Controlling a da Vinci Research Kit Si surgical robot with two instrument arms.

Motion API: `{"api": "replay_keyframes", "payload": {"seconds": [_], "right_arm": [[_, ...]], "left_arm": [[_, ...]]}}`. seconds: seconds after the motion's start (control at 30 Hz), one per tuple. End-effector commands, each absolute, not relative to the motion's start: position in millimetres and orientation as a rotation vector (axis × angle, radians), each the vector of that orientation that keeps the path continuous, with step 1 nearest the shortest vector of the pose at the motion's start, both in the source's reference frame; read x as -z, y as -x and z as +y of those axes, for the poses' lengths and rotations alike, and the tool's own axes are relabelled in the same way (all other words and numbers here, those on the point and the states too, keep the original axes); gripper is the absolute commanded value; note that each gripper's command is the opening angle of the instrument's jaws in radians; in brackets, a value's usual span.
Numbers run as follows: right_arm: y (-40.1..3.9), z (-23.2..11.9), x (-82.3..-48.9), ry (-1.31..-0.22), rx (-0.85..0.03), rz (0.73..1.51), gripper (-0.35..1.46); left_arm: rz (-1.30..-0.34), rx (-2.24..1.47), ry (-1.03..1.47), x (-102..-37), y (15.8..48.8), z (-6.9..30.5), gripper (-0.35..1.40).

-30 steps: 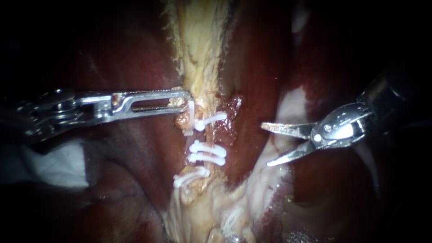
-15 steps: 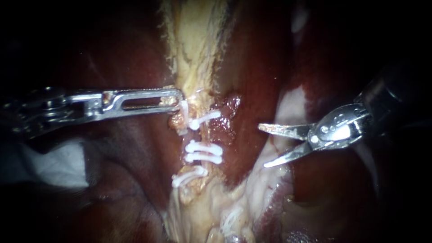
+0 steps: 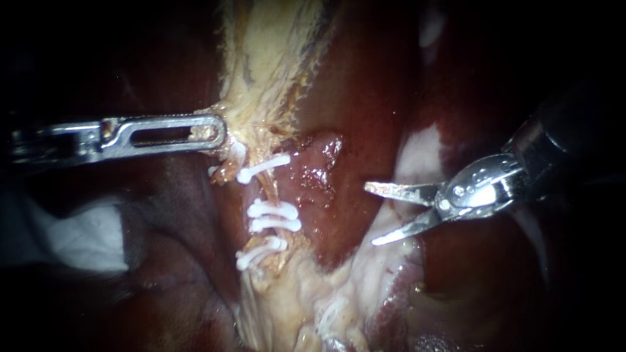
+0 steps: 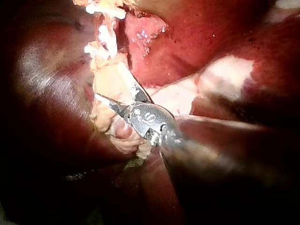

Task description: Go to the cutting position right tube

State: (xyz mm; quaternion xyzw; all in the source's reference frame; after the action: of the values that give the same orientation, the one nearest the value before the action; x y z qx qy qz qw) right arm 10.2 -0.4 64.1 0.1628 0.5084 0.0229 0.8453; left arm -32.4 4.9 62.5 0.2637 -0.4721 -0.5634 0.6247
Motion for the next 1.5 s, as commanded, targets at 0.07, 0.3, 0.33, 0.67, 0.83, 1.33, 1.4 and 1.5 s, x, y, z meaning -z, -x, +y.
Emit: {"api": "replay_keyframes", "payload": {"seconds": [0.07, 0.3, 0.33, 0.67, 0.83, 1.33, 1.4, 1.5], "right_arm": [[-10.4, -0.5, -64.3, -0.349, -0.045, 1.075, 1.25], [-12.0, -1.2, -65.7, -0.401, -0.076, 1.075, 1.27], [-12.3, -1.3, -66.0, -0.412, -0.083, 1.074, 1.27], [-15.0, -1.8, -68.2, -0.51, -0.142, 1.065, 1.27], [-16.5, -1.6, -69.0, -0.554, -0.16, 1.055, 1.27], [-20.8, 0.3, -72.2, -0.663, -0.205, 1.038, 1.25], [-21.1, 0.1, -72.6, -0.666, -0.213, 1.031, 1.25], [-21.5, 0.0, -73.2, -0.674, -0.219, 1.024, 1.25]], "left_arm": [[-1.086, 1.293, -0.605, -62.3, 32.3, 4.8, -0.35], [-1.094, 1.295, -0.609, -61.3, 31.7, 4.7, -0.35], [-1.094, 1.295, -0.61, -61.2, 31.6, 4.7, -0.35], [-1.096, 1.298, -0.608, -60.3, 31.6, 4.1, -0.35], [-1.099, 1.301, -0.607, -59.8, 31.7, 3.9, -0.35], [-1.104, 1.306, -0.603, -59.0, 31.7, 3.6, -0.35], [-1.104, 1.306, -0.603, -59.0, 31.7, 3.6, -0.35], [-1.104, 1.306, -0.603, -58.9, 31.7, 3.6, -0.35]]}}
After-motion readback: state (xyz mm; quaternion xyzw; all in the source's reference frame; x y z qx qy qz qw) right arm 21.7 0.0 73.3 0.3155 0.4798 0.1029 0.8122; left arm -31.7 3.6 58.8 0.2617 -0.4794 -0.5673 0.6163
